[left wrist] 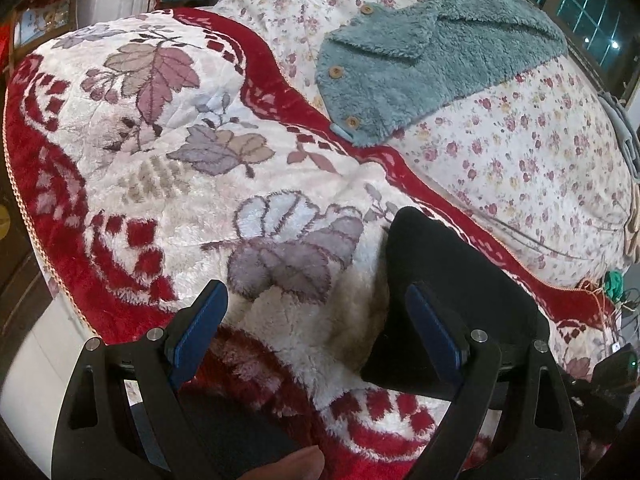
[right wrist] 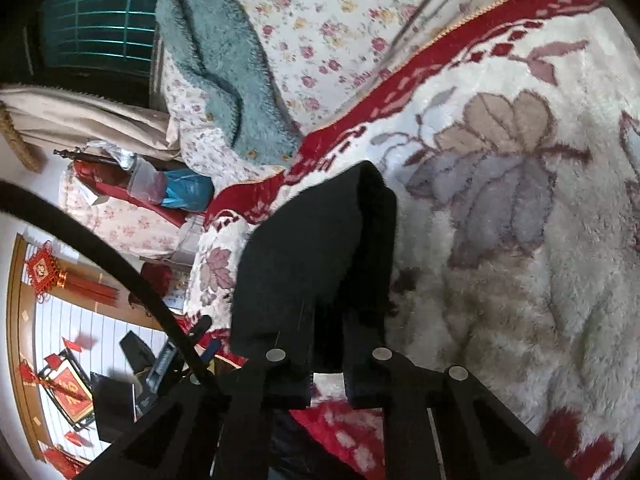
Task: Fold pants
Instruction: 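Grasp the edge of the black pants with the right tool, then lift the gripped end of the black pants up with the right tool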
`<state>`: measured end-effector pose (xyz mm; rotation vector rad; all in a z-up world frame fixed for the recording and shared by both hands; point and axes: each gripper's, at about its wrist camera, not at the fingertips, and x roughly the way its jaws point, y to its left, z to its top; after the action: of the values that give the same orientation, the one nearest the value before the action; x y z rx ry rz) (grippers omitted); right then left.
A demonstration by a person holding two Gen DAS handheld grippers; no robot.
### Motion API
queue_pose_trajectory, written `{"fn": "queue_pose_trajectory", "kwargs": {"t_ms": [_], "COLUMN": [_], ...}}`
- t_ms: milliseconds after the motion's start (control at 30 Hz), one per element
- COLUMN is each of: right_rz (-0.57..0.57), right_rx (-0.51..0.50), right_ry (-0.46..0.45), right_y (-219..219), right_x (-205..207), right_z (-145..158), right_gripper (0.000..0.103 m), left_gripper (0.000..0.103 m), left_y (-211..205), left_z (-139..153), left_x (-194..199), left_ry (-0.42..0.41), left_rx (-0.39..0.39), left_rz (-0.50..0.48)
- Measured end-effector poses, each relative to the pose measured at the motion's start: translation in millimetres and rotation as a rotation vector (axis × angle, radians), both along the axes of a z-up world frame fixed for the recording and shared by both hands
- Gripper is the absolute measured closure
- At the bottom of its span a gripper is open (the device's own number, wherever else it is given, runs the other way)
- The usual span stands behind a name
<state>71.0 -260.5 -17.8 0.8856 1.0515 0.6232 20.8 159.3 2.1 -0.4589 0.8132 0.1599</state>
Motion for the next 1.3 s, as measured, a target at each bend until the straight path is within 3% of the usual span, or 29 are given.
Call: {"fn": "queue_pose_trajectory", "kwargs": {"t_ms": [133,200,267,367,433,467,567,600,667,800,933,1000,1100,1167,1300], "right_rz": [0.023,0.012,-0.032,-0.03,-0.007,0.001,-0.01,0.0,0.028,0.04,-0.005,-0.039,-0.086,-0.13,-0.208], "right_rx": [0.26,0.292,0.217,0.202,0.227,0.229,0.175,0.149,0.019,-0.101,-0.066,-0.016,-0.032,-0.135,-0.438], "right_ry": [0.006,0.045,0.128,0.193,0.183,0.177,0.16,0.149,0.104,0.024,-0.096,-0.14,-0.201,-0.223,-0.33], "right_y": [0,3,4,10,17,21,31,37,51,64,52,35,4,-31,-96], "right_x": [9,17,23,24,25,27,36,39,46,53,54,57,69,78,81], "right_z": [-8,-18,-32,-47,-46,-46,-41,-37,-20,6,59,96,160,216,343], "right_gripper": [0.092,0.092,0.09,0.085,0.081,0.074,0.07,0.07,0.085,0.09,0.091,0.091,0.091,0.092,0.092], "left_gripper": [0.012,0.012,0.012,0.012,0.012,0.012,0.012,0.012,0.012,0.012,0.012,0.012,0.012,0.012,0.012], "left_y": [-4,-5,-5,-3,-2,-2,-3,-3,-2,1,6,9,14,17,19], "left_z": [0,0,0,0,0,0,1,0,0,0,1,-1,-6,-8,-9], "left_x": [0,0,-1,1,1,1,1,1,1,0,-1,0,2,1,1], "left_ry": [0.002,0.002,0.001,0.003,0.003,0.002,0.004,0.005,0.008,-0.009,-0.019,-0.003,0.017,0.025,0.035], "left_rx": [0.005,0.006,0.0,-0.009,-0.007,-0.006,0.002,0.004,-0.004,-0.023,-0.055,-0.077,-0.116,-0.143,-0.159], "left_rz": [-0.007,-0.011,-0.012,-0.013,-0.015,-0.017,-0.02,-0.018,-0.016,-0.014,-0.014,-0.003,0.006,0.015,0.025]}}
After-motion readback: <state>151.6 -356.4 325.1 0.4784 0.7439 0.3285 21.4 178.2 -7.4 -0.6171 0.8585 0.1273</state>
